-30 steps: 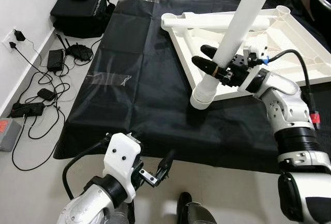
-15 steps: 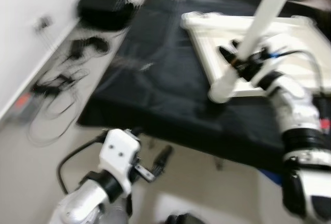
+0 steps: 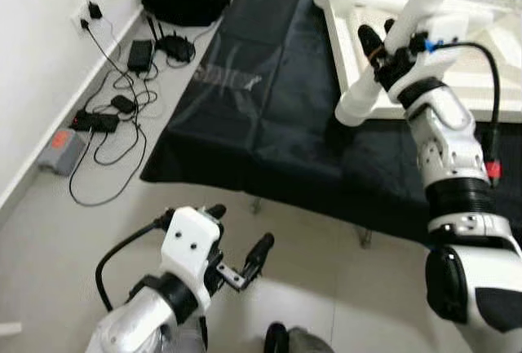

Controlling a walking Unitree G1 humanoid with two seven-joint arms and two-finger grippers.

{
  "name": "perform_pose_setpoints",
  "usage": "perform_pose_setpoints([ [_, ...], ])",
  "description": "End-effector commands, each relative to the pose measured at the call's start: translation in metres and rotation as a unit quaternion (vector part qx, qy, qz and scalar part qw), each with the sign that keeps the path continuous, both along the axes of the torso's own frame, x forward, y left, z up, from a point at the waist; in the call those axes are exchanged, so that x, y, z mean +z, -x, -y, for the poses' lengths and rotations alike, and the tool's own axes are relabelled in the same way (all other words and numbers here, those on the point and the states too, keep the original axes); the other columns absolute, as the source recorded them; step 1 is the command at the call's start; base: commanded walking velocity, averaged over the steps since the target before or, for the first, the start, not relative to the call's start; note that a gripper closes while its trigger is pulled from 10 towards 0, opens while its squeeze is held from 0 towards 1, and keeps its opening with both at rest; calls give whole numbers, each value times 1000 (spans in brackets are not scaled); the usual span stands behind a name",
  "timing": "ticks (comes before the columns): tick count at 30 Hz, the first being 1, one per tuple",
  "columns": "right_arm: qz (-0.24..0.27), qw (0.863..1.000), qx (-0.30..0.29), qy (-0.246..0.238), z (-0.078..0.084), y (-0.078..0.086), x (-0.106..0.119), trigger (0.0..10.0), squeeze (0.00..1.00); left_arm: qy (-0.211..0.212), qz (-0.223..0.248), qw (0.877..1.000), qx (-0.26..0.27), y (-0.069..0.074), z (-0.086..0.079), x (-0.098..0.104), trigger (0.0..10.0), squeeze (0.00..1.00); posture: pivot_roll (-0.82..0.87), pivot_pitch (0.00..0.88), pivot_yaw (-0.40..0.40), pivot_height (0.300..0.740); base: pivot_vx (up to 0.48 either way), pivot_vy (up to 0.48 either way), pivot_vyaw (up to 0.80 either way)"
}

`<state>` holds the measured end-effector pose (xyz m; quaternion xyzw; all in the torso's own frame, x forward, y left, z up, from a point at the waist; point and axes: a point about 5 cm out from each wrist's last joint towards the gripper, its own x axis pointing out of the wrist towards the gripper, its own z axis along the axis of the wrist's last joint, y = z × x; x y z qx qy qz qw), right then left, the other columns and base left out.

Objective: Building children table

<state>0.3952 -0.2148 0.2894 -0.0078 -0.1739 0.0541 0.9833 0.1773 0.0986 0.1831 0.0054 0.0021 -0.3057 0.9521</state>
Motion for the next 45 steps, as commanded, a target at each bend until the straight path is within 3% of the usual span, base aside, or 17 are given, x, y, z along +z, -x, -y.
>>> perform_pose_setpoints([
  [1,-145,986,-79,3,22,-1,-65,10000,0,1,-13,1000,-6,3,2,-5,10000,0,201,310,-82,740,0,0,0],
  [13,-162,974,-153,25,21,-3,-66,10000,0,3,-11,1000,-7,3,2,-3,10000,0,201,301,-83,740,0,0,0],
  [16,-169,970,-172,12,21,-4,-67,10000,0,4,-11,1000,-8,3,3,-4,10000,0,203,301,-81,740,0,0,0],
  [19,-170,949,-254,-81,27,-4,-66,10000,0,2,-10,1000,-9,2,2,-4,10000,0,203,299,-81,740,0,0,0],
  [22,-170,949,-254,-81,27,-4,-66,10000,0,2,-10,1000,-9,2,2,-4,10000,0,203,299,-81,740,0,0,0],
  [26,-145,945,-268,-120,25,-4,-59,10000,0,1,-8,1000,-9,1,2,-3,10000,0,209,294,-82,740,0,0,0],
  [32,-114,945,-280,-124,25,-4,-48,10000,0,0,-6,1000,-9,-1,2,-3,10000,0,208,290,-80,740,0,0,0],
  [38,-112,927,-340,-114,29,1,-50,10000,0,0,-3,1000,-9,-2,1,-3,10000,0,204,289,-77,740,0,0,0],
  [41,-105,915,-372,-116,20,6,-53,10000,0,1,-2,1000,-9,-3,2,-2,10000,0,203,290,-78,740,0,0,0],
  [45,-105,914,-374,-119,12,5,-53,10000,0,2,-1,1000,-8,-3,2,-2,10000,0,202,290,-80,740,0,0,0],
])
